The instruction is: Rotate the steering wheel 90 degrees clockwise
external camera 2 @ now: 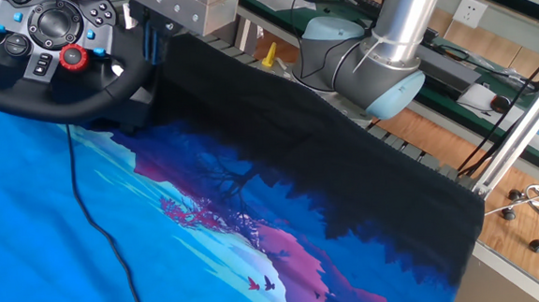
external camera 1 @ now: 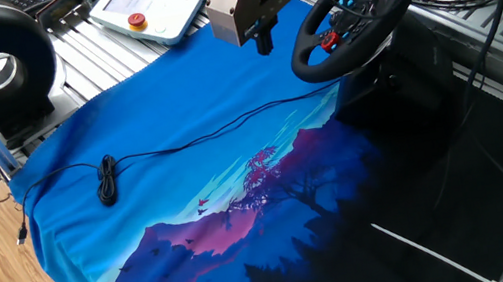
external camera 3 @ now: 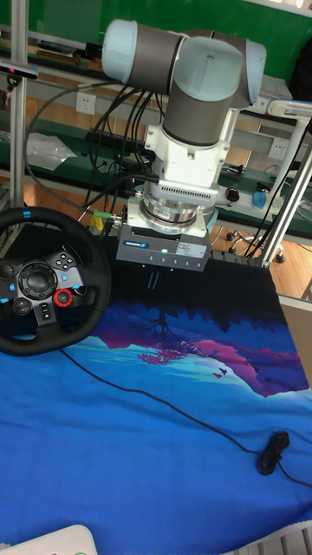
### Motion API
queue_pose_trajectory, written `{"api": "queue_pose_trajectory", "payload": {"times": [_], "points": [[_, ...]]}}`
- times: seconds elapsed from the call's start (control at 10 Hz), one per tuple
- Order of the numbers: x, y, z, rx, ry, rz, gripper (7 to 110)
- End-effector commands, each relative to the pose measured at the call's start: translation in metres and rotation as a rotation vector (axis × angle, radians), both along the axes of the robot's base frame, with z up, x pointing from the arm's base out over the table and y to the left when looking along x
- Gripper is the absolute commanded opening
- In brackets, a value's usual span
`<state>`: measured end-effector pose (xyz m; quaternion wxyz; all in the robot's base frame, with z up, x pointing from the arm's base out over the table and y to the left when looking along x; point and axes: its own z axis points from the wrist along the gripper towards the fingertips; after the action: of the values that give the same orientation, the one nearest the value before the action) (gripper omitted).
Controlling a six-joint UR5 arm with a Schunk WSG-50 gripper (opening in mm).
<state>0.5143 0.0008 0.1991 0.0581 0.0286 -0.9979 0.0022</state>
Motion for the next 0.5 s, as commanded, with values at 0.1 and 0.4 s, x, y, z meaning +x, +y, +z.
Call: {"api": "queue_pose_trajectory", "payload": {"times": [0.1,0.4], "points": [[-0.005,0.009,0.003,0.045,0.017,0.034,22],[-0.024,-0.012,0.008,-0.009,0.094,0.123,44]]}}
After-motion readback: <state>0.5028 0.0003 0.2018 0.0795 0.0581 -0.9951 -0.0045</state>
